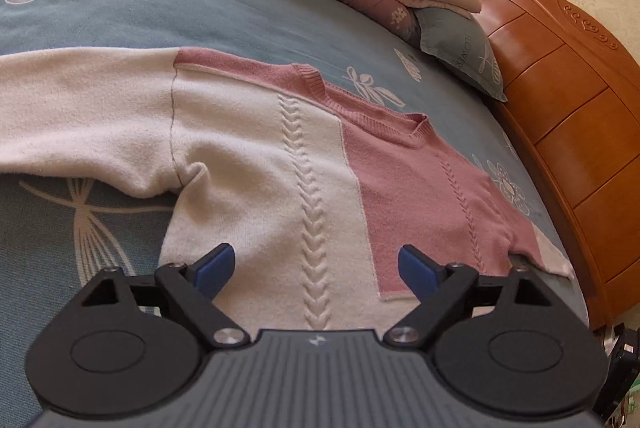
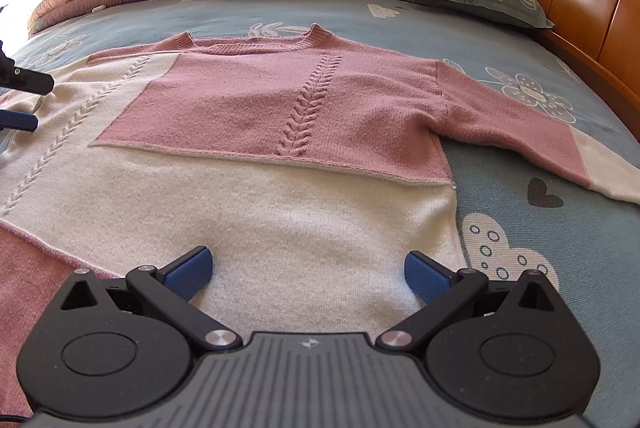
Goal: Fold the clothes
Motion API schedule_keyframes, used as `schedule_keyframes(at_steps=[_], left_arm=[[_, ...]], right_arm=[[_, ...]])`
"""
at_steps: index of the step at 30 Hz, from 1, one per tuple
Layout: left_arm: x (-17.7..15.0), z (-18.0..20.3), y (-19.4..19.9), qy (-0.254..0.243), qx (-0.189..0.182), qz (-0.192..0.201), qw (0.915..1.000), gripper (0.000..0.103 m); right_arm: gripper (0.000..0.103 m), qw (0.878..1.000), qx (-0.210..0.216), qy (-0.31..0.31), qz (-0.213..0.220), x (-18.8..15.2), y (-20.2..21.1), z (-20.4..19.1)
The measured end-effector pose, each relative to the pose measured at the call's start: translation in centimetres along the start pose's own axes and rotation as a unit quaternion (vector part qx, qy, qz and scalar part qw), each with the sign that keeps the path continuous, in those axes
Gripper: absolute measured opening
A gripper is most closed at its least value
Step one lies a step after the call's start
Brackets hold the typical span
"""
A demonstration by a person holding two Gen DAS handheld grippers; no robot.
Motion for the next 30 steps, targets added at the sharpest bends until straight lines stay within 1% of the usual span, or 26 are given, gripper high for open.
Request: schedule_keyframes(at_steps=[1, 3, 4, 5, 7, 8, 10, 12, 14, 22, 24, 27, 29, 30], left_arm=[[-0.5, -0.2, 0.2, -0.008, -0.001, 0.000, 1.0000, 0.089], [-0.5, -0.1, 0.7, -0.002, 0.007, -0.019, 0.9998, 0.089], [-0.2, 0.1, 1.0, 0.000, 0.011, -0.026, 0.9996, 0.089], [0.3, 0.5, 1.4, -0.008, 0.016, -0.025, 0.9995, 0.089], [2.2, 1.1, 2.2, -0.033, 0.022, -0.002, 0.9992, 0.089], [3.0, 1.2, 2.5, -0.035, 0.023, 0.009, 0.9991, 0.091], [5.4, 0.6, 2.1, -0.017, 0.025, 0.028, 0.9992, 0.092], [6.9, 0.0, 1.0, -0.001, 0.026, 0.033, 0.9991, 0.092], [7.9, -0.7, -0.8, 0.015, 0.027, 0.032, 0.9990, 0.092], [10.3, -5.1, -5.3, 0.062, 0.059, 0.047, 0.9952, 0.092], [11.5, -5.8, -6.0, 0.081, 0.055, 0.055, 0.9936, 0.092], [13.7, -6.6, -6.4, 0.119, 0.053, 0.067, 0.9892, 0.092], [14.8, -6.5, -6.0, 0.124, 0.056, 0.062, 0.9888, 0.092], [15.2, -6.2, -5.6, 0.115, 0.062, 0.059, 0.9896, 0.092]], right_arm=[[0.103, 1.000, 0.000, 0.001, -0.001, 0.0, 0.1, 0.0], [0.103, 1.000, -0.002, 0.005, -0.002, 0.0, 0.2, -0.1], [0.103, 1.000, -0.003, 0.007, -0.003, 0.0, 0.2, -0.1], [0.103, 1.000, -0.003, 0.008, -0.004, 0.0, 0.2, -0.1], [0.103, 1.000, -0.004, 0.010, -0.006, 0.0, 0.3, -0.1], [0.103, 1.000, -0.003, 0.010, -0.007, 0.0, 0.3, -0.1], [0.103, 1.000, -0.002, 0.009, -0.009, 0.0, 0.4, -0.1], [0.103, 1.000, -0.001, 0.010, -0.010, 0.0, 0.4, 0.0], [0.103, 1.000, 0.000, 0.010, -0.011, 0.0, 0.4, 0.0], [0.103, 1.000, 0.002, 0.020, -0.013, -0.1, 0.8, 0.0], [0.103, 1.000, 0.002, 0.022, -0.014, -0.1, 0.8, 0.0], [0.103, 1.000, 0.000, 0.026, -0.015, -0.1, 0.9, -0.1], [0.103, 0.999, 0.000, 0.028, -0.015, -0.1, 1.0, -0.1], [0.103, 0.999, 0.001, 0.029, -0.015, -0.1, 1.0, -0.1]])
Point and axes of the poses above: each gripper's, at about its wrist camera, not at the fingertips, and y roughly against the way its jaws point, z to its right, x to its top, the point moved 3 cm from there along -y, roughly the way its jaws point, and after that the axes turned 10 degrees about -x, right-handed, at the moved point
